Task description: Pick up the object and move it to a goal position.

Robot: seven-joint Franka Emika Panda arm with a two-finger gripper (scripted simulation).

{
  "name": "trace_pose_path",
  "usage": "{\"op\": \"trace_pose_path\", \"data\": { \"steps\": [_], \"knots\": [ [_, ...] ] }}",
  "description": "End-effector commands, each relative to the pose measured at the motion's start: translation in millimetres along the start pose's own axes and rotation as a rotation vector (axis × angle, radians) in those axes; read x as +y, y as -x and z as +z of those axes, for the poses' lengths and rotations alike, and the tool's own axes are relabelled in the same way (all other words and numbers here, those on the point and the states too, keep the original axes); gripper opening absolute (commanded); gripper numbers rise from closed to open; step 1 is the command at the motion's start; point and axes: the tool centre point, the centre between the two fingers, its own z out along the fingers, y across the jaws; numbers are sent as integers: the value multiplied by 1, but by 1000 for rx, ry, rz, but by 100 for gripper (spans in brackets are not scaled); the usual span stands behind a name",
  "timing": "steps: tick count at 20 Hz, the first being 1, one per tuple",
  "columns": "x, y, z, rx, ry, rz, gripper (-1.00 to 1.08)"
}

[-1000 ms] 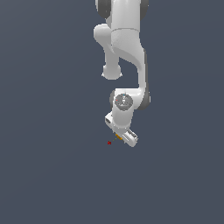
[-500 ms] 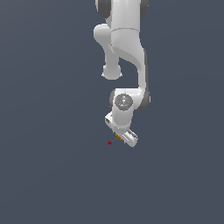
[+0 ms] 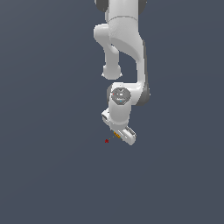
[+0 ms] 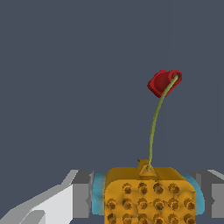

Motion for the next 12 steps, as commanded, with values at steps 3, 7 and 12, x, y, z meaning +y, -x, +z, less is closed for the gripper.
{"op": "trace_pose_path", "data": {
  "steps": [3, 7, 12],
  "knots": [
    [5, -14, -37, 1, -1, 1, -100],
    [11, -29, -79, 1, -1, 1, -100],
    [19, -50, -135, 1, -1, 2, -100]
  ]
}}
